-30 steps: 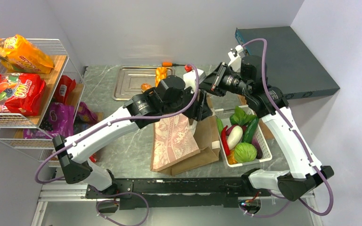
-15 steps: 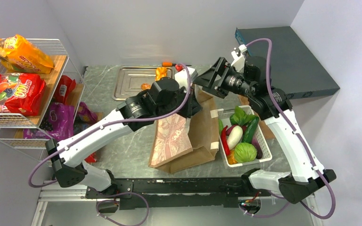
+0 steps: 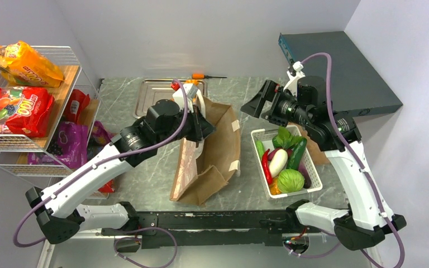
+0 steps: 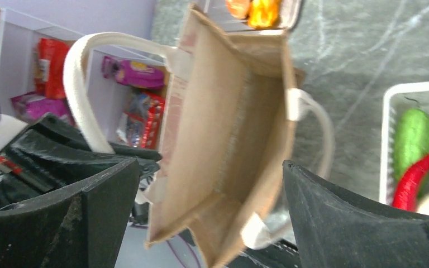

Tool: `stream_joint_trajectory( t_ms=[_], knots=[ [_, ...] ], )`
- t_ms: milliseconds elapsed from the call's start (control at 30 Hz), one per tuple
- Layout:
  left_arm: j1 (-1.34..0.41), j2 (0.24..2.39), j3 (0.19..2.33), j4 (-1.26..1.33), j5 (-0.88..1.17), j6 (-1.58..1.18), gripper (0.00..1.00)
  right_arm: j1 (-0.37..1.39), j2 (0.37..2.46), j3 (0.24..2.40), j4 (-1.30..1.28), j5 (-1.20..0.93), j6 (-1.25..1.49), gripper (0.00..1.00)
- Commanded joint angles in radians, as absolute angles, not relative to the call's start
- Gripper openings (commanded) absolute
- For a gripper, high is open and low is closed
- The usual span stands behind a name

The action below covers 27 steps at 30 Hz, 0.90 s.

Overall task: Place the food into the grocery bag and tie it
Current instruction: Adjust the grocery bag at the center of the board.

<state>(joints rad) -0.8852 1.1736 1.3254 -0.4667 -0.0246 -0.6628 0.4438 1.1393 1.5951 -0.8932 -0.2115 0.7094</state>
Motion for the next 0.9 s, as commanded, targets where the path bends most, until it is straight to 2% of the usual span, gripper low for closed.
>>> stream_joint_trajectory(
  t_ms=[0, 100, 333, 867],
  knots=[
    [-0.885, 1.144, 1.33, -0.491, 0.046, -0.748, 0.0, 0.447, 1.115, 1.638, -1.018, -0.121, 0.623, 1.0],
    [-0.883, 1.143, 1.345, -0.597, 0.051, -0.801, 0.0, 0.446, 1.097, 1.621, -1.068, -0.081, 0.602, 1.0],
    [-0.883, 1.098, 1.31, -0.634, 0.059, -0.829, 0.0, 0.446, 1.043, 1.546, -1.102, -0.036, 0.619, 1.0],
    [-0.846, 0.956, 1.319, -0.619, 0.078, -0.663, 0.0, 0.446, 0.999, 1.347, -1.036, -0.073, 0.769, 1.0]
  ],
)
